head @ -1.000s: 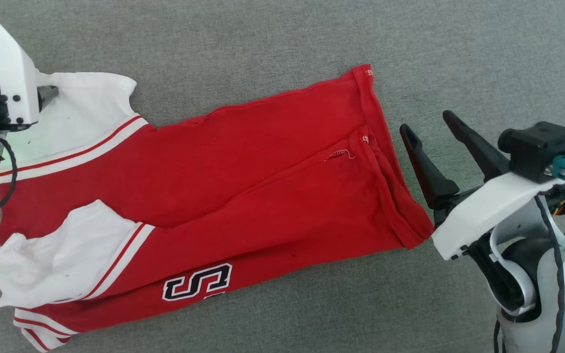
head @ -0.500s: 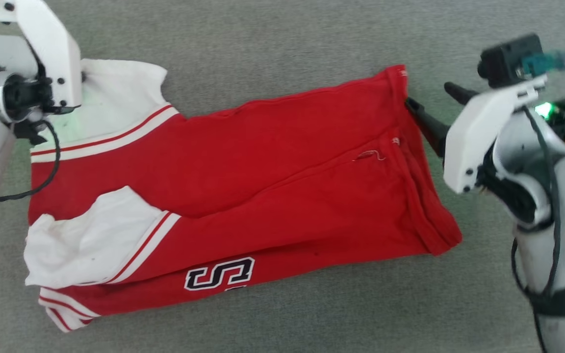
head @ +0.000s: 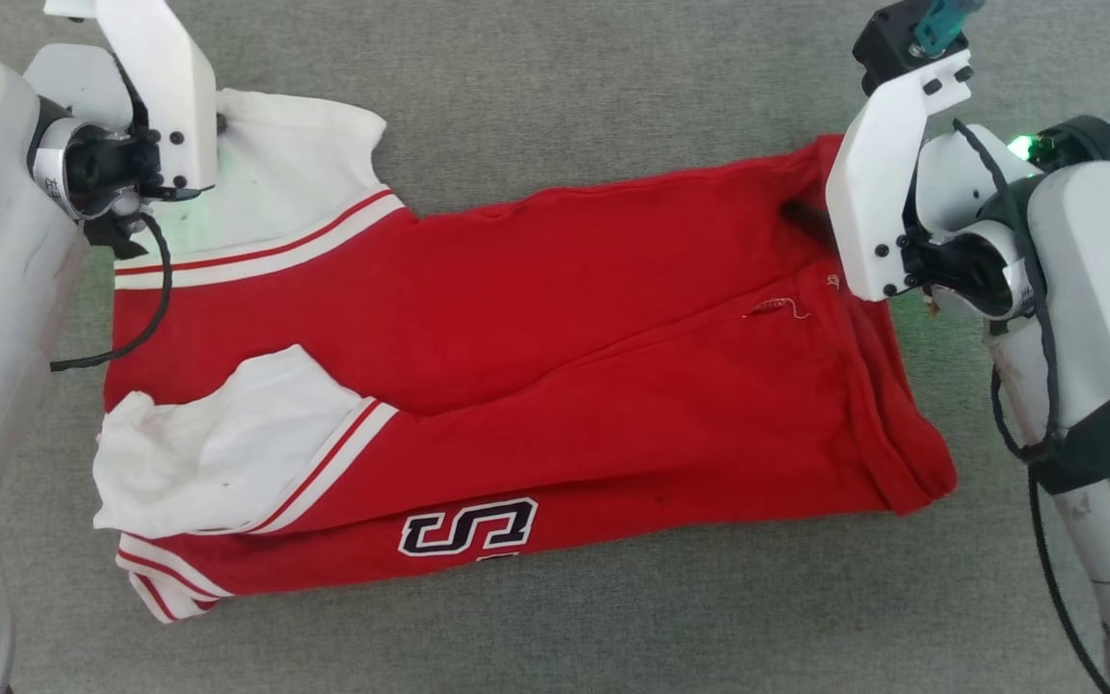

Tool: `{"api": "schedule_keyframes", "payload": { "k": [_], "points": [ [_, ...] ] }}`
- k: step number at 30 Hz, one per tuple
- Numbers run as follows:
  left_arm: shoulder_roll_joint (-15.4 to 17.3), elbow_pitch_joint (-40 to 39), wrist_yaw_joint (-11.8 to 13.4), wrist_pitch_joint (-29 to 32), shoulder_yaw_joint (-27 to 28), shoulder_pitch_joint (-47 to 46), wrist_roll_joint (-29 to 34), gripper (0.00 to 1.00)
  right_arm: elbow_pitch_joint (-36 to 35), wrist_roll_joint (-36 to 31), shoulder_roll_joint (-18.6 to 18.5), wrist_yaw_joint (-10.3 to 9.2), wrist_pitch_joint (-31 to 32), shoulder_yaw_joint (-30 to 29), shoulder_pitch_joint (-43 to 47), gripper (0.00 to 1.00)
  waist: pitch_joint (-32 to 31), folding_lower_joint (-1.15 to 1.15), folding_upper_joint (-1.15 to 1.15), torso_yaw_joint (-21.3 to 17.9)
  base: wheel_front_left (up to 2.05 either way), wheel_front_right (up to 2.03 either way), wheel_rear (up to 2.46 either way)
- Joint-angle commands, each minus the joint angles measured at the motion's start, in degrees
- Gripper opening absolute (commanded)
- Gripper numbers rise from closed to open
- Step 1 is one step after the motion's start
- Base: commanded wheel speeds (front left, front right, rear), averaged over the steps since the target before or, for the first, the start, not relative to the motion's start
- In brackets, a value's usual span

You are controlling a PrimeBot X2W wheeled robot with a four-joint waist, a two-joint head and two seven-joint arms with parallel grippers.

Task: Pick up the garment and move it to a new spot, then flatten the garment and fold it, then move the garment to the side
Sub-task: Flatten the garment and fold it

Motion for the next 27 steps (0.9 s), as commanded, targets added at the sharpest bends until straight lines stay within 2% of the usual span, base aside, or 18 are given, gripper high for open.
{"api": "schedule_keyframes", "payload": {
  "k": [1, 12, 19, 25, 27],
  "points": [
    [-0.5, 0.5, -0.5, -0.7, -0.2, -0.3, 0.1, 0.00, 2.0, 0.9, 0.1, 0.02, 0.6, 1.9, 1.4, 0.00, 0.0, 0.00, 0.00, 0.4, 0.00, 0.00, 0.00],
    [-1.0, 0.7, -1.9, -0.7, -0.2, -1.5, -1.3, 0.00, -2.3, 4.4, -6.0, 0.00, -5.6, 3.6, 1.8, 0.00, -2.9, 0.00, 0.00, 3.0, 0.00, 0.00, 0.00],
    [1.1, -4.7, -2.1, 0.8, -1.1, 0.9, -1.4, 0.00, -9.4, 4.6, -10.2, 0.00, -7.5, 1.9, 6.6, 0.00, -5.5, 0.00, 0.00, 5.0, 0.00, 0.00, 0.00],
    [5.1, -14.9, 1.0, 2.9, -1.0, 5.2, -2.2, 0.00, -17.3, 5.1, -12.8, 0.00, -6.5, -0.5, 12.5, 0.00, -7.6, 0.00, 0.00, 6.4, 0.00, 0.00, 0.00],
    [7.9, -22.3, 4.0, 4.5, -0.7, 8.5, -3.0, 0.00, -22.0, 5.6, -13.9, 0.00, -5.4, -2.1, 15.9, 0.00, -8.4, 0.00, 0.00, 6.9, 0.00, 0.00, 0.00]
  ]
}}
